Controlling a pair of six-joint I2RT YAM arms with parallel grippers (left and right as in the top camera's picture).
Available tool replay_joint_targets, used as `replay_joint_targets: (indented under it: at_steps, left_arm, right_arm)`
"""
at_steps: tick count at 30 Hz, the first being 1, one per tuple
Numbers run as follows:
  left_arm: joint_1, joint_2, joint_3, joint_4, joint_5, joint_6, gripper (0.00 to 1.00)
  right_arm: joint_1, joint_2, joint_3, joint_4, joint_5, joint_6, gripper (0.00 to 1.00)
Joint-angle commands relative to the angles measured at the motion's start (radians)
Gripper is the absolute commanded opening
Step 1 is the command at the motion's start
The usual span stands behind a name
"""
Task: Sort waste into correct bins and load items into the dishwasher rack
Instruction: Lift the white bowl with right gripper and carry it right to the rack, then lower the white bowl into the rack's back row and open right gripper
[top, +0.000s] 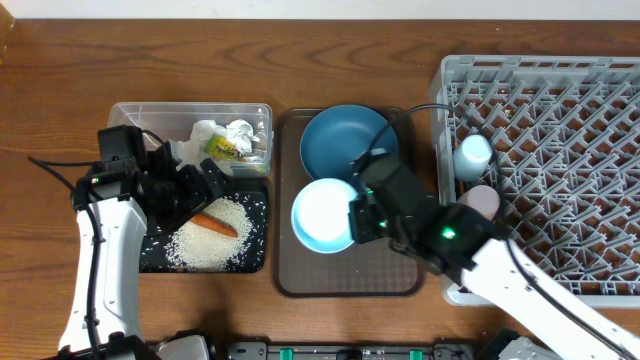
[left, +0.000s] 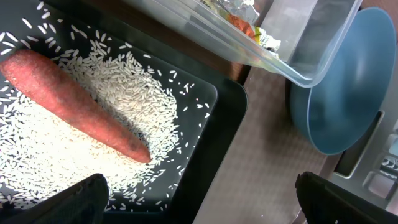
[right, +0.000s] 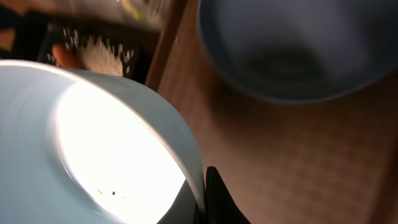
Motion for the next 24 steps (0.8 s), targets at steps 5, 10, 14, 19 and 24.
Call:
replay_joint_targets:
  at_steps: [5, 10, 14, 19, 24]
  left_arm:
    - [0.005, 0.002, -0.005, -0.003, 0.005, -0.008, 0.99]
    - [0.005, 0.002, -0.005, -0.003, 0.005, -0.008, 0.99]
    - [0.005, 0.002, -0.005, -0.003, 0.005, -0.008, 0.99]
    - [0.005, 0.002, -0.005, -0.003, 0.005, -0.008, 0.99]
    - [0.005, 0.002, -0.005, -0.003, 0.005, -0.008, 0.99]
  right_arm:
    - [-0.110, -0.167, 0.018, -0.108, 0.223, -0.092, 0.01]
    - [-0.195, -0.262, 0.018, -0.190, 0.335, -0.191, 0.01]
    - [-0.260, -0.320, 0.018, -0.235, 0.436, -0.219, 0.01]
    - [-0.347, -0.380, 0.018, -0.246, 0.519, -0.301, 0.01]
    - [-0.440, -0.402, 0.018, -0.224, 0.631, -0.408, 0.01]
